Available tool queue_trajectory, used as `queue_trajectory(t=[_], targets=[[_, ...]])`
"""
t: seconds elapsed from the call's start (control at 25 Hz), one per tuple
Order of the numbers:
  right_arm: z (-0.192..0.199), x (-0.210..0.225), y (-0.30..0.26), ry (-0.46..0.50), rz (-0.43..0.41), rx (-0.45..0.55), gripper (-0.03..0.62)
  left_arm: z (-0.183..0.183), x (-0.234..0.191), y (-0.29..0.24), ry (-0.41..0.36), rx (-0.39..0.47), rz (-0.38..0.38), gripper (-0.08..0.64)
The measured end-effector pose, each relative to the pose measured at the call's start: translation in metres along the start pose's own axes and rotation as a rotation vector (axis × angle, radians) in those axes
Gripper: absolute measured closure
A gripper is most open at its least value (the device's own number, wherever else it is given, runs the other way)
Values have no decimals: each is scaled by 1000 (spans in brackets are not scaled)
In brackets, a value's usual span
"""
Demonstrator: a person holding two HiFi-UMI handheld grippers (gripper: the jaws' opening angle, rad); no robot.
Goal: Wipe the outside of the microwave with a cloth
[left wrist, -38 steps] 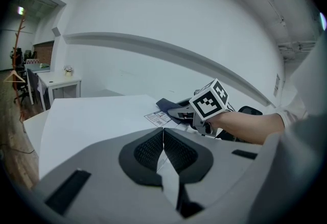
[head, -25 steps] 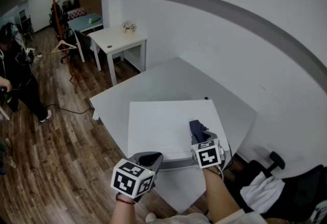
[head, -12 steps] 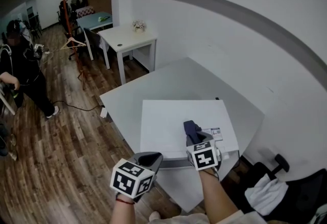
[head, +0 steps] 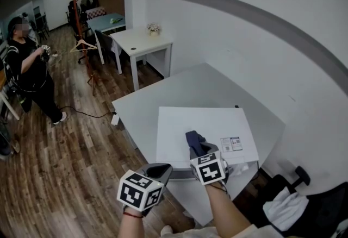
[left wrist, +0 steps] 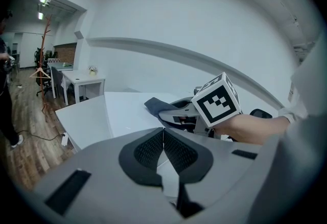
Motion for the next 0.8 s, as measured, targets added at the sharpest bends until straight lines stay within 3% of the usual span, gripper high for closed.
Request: queue_trajectory(t=[0.8], targets=[[-33, -81, -5, 75, -172, 42, 485, 13, -24, 36, 51, 0, -80, 557]])
Point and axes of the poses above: the fingertips, and each gripper's own axes: y backward along the fingers, x to its right, z out of its underside, the point moved 7 cm from there along y, backward along the fingers, and after that the axes turned 13 degrees about z, right-handed, at the moved point
